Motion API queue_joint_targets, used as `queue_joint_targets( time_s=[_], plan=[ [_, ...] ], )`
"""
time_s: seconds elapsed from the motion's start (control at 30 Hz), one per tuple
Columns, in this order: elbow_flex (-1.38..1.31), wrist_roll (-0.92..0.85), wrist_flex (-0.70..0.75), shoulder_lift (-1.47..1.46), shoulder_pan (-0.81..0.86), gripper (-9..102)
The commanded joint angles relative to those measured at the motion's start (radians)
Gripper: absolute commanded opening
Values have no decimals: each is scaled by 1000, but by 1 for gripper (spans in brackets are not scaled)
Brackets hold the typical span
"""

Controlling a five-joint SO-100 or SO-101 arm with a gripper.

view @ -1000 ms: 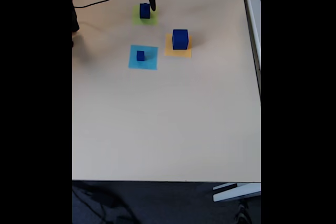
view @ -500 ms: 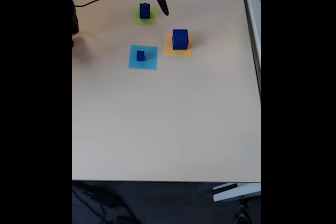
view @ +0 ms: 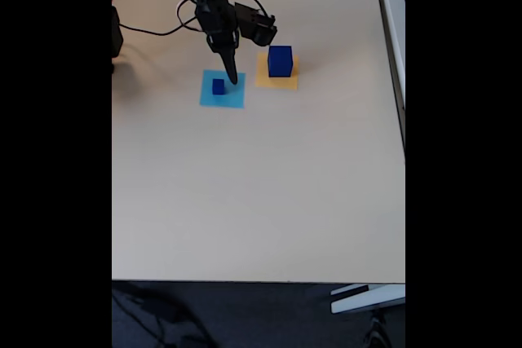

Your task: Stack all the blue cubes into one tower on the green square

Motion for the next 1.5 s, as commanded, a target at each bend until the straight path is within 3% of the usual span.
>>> queue_joint_targets(
  time_s=[0.0,0.3,0.9,1.47],
  plan=[
    [35,-8,-75,72,5,39],
    [216,12,-213,120,-12,39],
    [308,-55,-302,100,92,37],
    [316,-48,-350,28,78,37]
  ],
)
